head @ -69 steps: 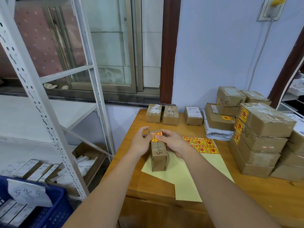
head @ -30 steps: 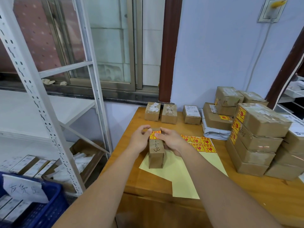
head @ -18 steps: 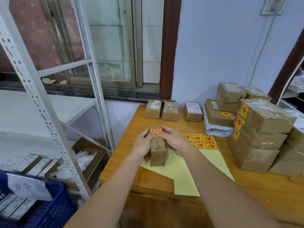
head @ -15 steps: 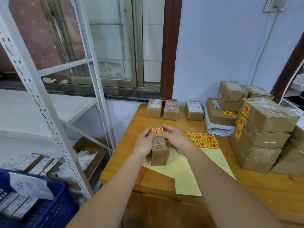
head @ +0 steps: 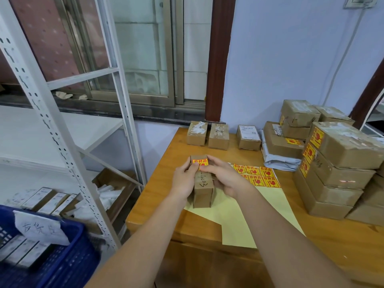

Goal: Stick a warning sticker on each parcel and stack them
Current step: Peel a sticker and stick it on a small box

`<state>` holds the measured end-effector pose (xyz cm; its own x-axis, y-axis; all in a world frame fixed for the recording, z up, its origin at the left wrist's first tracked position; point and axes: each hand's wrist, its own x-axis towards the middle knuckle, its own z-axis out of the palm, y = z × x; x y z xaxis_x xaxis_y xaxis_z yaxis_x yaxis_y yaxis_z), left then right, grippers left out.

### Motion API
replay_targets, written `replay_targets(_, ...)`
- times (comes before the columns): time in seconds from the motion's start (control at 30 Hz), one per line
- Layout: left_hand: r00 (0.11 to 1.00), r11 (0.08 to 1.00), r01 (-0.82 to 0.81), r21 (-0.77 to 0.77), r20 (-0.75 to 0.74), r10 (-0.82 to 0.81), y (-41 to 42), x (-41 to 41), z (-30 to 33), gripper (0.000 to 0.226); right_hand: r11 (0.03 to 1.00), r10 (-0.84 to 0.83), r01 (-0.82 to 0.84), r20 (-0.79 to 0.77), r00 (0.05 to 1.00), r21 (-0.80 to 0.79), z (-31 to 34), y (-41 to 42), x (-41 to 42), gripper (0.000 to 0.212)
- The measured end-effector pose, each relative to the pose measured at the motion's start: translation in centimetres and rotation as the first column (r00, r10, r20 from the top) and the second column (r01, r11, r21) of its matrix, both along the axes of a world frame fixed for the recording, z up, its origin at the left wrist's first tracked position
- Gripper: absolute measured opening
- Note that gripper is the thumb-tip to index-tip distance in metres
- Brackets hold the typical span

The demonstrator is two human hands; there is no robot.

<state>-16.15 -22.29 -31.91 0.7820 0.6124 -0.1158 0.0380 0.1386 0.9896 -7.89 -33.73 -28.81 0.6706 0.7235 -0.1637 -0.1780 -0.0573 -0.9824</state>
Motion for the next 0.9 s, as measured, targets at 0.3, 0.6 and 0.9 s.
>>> replay_targets(0.3,1.000,1.000,0.007,-0.007,-0.019,-0.007,-0.2,-0.1,0.2,0.023,0.999,-0.008,0.005,-0.050,0.999,-0.044,-0.1,-0.3,0.3,0.046)
replay_targets(0.6,1.000,1.000,0.011,-0.022,0.024,-0.010,0.1,0.1,-0.1,0.044,0.981,-0.069,0.076,0.044,0.997,-0.180,-0.1,0.3,0.8,0.043)
replay_targets(0.9,0.998,0.998,-0.038,-0.048,0.045,0.040,0.2,0.5,-0.6,0.051,0.981,-0.103,0.136,0.221,0.970,-0.140,-0.1,0.5,1.4,0.018)
